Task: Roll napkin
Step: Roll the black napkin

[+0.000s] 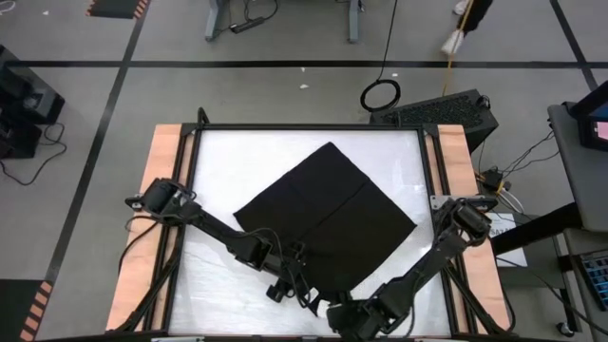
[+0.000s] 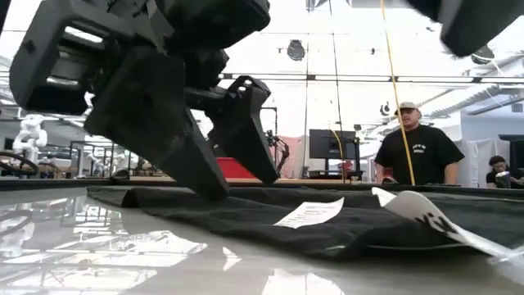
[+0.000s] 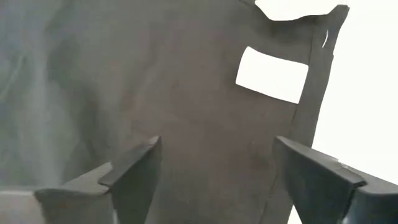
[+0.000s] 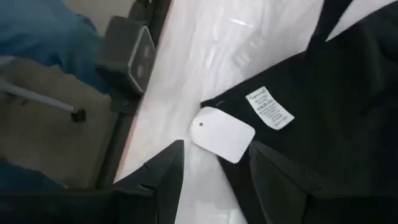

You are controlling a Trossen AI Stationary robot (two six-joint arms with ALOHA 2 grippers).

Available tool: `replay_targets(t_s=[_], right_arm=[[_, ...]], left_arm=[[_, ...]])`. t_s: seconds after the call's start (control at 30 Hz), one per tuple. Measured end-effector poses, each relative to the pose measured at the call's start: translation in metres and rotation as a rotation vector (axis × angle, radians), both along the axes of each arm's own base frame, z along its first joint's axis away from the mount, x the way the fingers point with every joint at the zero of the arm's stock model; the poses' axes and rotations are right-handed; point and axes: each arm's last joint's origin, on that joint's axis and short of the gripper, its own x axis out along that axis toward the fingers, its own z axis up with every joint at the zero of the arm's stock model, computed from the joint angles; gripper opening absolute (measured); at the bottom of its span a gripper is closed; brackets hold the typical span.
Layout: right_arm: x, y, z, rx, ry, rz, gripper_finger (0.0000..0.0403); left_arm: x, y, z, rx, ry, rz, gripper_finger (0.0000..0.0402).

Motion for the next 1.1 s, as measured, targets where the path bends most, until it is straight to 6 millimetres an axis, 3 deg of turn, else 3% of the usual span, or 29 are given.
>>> replay_targets(t_s=[0.27, 0.47, 0.63, 0.83, 1.0, 1.1], right_arm=[[-0.013, 0.028, -0.009, 0.091, -0.074, -0.070, 0.0169], [-0.005, 0.062, -0.046, 0.175, -0.228, -0.050, 0.0162], [-0.006, 0.075, -0.078, 0.116, -0.319, -0.082, 0.0150], [-0.012, 0.078, -0.079, -0.033, -0.401, -0.114, 0.0131], [-0.025, 0.072, -0.076, -0.068, -0.305, -0.137, 0.0122], [-0.040, 0.064, -0.067, -0.089, -0.232, -0.210, 0.0118]], left_arm=[[-0.006, 0.001, 0.000, 0.023, 0.052, 0.004, 0.0345], [-0.017, -0.011, -0.003, 0.049, 0.107, -0.040, 0.0345], [-0.026, -0.033, -0.002, 0.036, 0.081, -0.139, 0.0345], [-0.026, -0.036, -0.001, 0.058, 0.043, -0.126, 0.0345], [-0.020, -0.023, -0.002, 0.070, 0.063, -0.074, 0.0345], [-0.022, -0.022, 0.007, 0.065, 0.049, -0.078, 0.0345]])
